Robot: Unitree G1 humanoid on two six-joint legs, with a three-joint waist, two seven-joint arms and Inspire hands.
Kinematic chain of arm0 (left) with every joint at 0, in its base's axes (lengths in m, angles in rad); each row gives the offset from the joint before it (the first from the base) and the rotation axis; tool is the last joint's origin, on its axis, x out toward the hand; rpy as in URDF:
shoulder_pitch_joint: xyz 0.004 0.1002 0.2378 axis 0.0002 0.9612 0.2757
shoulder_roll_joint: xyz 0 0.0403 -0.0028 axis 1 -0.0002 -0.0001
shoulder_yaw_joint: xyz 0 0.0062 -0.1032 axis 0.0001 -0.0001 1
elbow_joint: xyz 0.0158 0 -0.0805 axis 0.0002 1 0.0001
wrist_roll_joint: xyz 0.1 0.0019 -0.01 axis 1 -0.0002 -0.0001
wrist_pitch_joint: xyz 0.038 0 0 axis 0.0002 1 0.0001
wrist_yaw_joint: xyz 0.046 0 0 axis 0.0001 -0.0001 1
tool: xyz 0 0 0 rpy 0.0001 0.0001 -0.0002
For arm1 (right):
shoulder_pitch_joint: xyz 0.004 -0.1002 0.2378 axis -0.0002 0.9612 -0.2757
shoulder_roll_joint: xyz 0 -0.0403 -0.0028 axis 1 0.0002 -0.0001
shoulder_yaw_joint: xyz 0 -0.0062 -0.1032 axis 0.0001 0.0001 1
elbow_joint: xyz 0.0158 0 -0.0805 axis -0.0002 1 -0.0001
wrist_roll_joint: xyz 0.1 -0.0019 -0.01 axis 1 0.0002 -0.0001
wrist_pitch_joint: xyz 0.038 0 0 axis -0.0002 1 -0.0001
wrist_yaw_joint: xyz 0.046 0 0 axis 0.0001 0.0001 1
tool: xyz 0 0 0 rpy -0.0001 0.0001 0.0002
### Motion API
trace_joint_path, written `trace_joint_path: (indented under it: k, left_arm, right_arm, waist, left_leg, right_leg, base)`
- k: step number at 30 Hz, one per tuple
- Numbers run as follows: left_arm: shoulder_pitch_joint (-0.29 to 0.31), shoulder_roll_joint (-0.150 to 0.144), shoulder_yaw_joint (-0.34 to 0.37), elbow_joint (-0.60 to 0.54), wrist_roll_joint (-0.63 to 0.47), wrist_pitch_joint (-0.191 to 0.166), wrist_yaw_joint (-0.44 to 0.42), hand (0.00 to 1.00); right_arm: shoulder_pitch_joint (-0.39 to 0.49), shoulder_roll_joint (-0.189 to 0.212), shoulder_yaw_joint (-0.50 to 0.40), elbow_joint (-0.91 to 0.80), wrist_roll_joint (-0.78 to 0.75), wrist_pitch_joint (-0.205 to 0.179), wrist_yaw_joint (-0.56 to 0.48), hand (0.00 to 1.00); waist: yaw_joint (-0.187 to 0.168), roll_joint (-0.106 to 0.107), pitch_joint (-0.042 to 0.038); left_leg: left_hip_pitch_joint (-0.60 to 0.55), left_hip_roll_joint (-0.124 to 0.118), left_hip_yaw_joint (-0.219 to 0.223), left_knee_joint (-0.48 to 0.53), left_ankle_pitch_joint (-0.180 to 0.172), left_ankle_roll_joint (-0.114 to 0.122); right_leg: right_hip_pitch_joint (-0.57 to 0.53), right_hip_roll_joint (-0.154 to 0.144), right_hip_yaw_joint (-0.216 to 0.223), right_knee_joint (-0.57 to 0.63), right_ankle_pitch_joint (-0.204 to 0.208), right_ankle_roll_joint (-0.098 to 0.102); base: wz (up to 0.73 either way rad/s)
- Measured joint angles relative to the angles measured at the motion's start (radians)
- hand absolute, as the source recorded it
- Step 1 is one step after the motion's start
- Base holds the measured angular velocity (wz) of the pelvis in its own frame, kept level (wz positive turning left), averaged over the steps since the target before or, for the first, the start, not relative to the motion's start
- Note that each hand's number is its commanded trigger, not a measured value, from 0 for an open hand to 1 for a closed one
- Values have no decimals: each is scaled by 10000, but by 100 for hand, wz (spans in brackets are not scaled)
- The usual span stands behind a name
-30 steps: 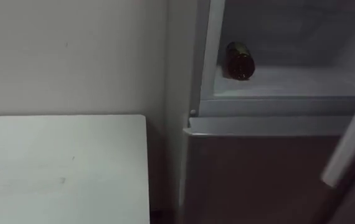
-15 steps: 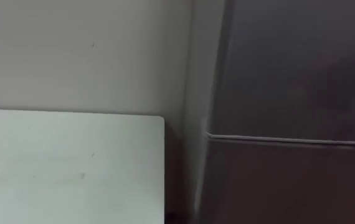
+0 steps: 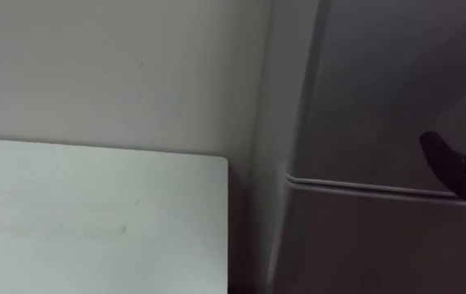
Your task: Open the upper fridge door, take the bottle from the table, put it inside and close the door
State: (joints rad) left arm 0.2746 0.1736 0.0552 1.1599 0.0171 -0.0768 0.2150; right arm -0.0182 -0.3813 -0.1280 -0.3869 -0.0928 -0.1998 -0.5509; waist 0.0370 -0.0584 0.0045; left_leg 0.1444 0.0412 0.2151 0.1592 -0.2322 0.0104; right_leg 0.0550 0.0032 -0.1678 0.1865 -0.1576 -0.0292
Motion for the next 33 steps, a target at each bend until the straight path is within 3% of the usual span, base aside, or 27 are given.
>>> trace_joint_path:
  k: [8,17,33]
  left_arm:
    - [5,-4,-11,-18,380,73,-30,0]
    - [32,-2,-8,-18,565,65,-108,0]
    - [129,4,16,-13,648,69,-321,0]
  right_arm:
    - [-1,366,89,59,0,-3,191,0]
    - [0,382,298,249,-4,-102,762,0]
    - [-23,380,31,715,-318,-308,444,0]
  waist:
    - [-7,36,-10]
    - [8,38,-13]
    - [-60,1,-34]
  left_leg:
    - [45,6,0,-59,2,-4]
    - [47,3,-3,-96,2,-3]
    - [61,-4,-43,-62,2,-2]
  right_leg:
    - [127,53,-25,-21,30,-4]
    - [114,16,-39,-18,34,3]
    - [157,1,-50,-36,32,7]
  base:
    - [0]
    - [0]
    - [0]
